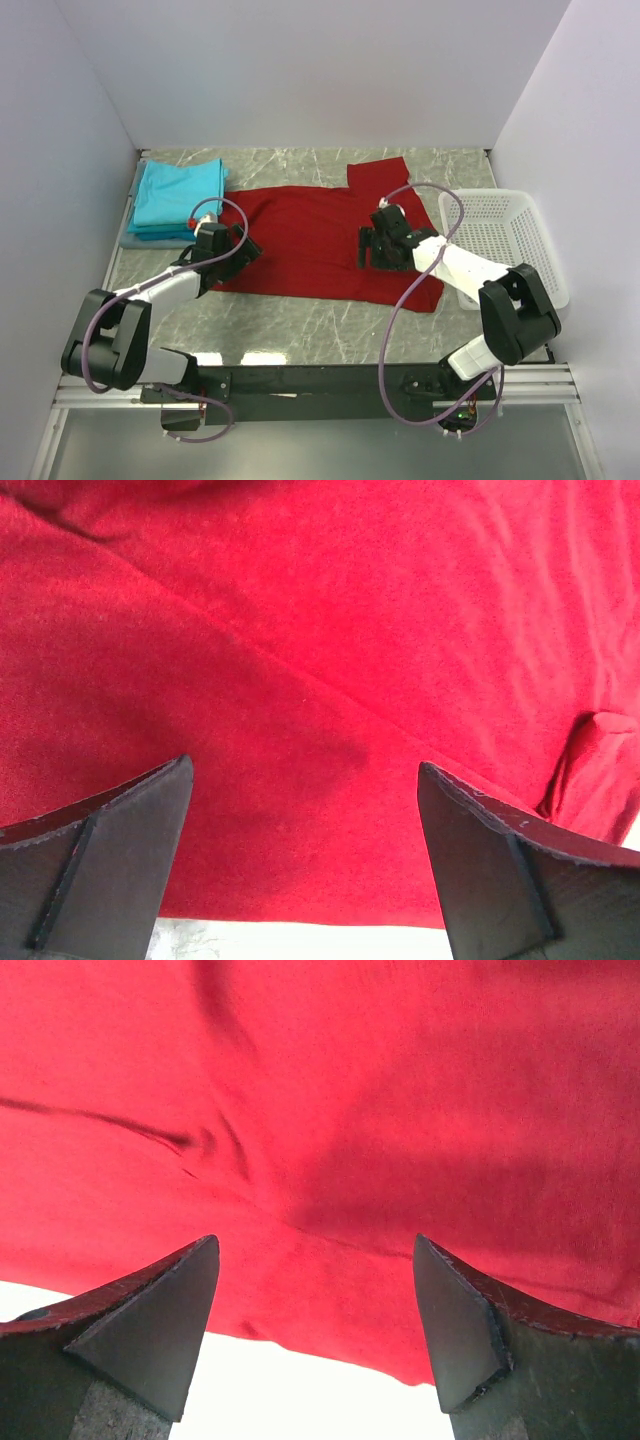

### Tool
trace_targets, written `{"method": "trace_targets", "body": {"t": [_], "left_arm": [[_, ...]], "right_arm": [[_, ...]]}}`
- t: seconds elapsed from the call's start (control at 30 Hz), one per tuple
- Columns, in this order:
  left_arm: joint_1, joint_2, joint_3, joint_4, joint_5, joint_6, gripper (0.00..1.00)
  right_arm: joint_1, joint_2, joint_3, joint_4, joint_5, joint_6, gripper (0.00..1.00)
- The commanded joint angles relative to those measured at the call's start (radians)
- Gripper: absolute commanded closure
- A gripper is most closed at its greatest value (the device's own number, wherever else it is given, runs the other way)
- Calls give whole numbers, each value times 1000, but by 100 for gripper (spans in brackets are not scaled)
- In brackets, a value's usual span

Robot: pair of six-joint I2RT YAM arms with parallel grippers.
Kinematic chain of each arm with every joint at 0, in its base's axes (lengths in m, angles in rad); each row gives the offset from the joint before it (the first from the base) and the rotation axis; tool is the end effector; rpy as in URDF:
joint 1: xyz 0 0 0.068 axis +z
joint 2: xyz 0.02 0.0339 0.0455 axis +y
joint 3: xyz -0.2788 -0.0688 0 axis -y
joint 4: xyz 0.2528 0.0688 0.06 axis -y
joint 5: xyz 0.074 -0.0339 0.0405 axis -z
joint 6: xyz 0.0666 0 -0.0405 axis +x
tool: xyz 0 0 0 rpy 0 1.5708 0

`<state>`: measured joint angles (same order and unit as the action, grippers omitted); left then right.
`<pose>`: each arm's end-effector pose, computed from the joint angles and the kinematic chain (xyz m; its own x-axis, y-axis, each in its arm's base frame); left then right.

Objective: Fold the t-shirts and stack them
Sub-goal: Fold the tshirt

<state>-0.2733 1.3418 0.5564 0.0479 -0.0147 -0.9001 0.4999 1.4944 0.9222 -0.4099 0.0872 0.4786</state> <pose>0.2718 -0.0752 0.1542 -0.6056 -0.6437 -0.4678 -0.3460 0.7424 -0.5737 0.2851 0.1491 0.1883 -0.8483 0.0595 -0.5262 -0.0500 0.9802 0.1914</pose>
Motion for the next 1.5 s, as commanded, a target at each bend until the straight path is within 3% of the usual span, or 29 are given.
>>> {"method": "trace_targets", "body": {"t": [0.0,0.23,0.4,0.63,0.77,0.9,1.07,1.23,1.3,1.47], "left_arm": [[3,-1,-9,63,18,3,0],[3,-125,-148,-23,18,-60,1],[2,-262,-260,-168,25,-143,1],[-17,-629,-393,-402,120,-279,1],[-53,-771,-398,-526,133,-345,0],[-98,-840,-339,-573,102,-369,1],[-99,-739,-185,-545,18,-275,0],[-98,-503,-90,-387,-108,-192,1],[-98,-398,-70,-291,-103,-169,0],[-95,-231,-44,-238,-88,-145,1]], "right_arm": [[6,-3,-42,13,-3,-5,15],[38,-16,-140,-12,-21,35,15],[89,-71,-220,-66,-18,75,15],[134,-197,-327,-142,-43,179,15],[175,-259,-353,-194,-55,219,15],[183,-353,-301,-270,29,203,15],[175,-411,-188,-215,82,120,15],[147,-284,-122,-92,75,42,15],[144,-222,-106,-52,77,17,15],[124,-117,-112,-44,56,-12,15]]}}
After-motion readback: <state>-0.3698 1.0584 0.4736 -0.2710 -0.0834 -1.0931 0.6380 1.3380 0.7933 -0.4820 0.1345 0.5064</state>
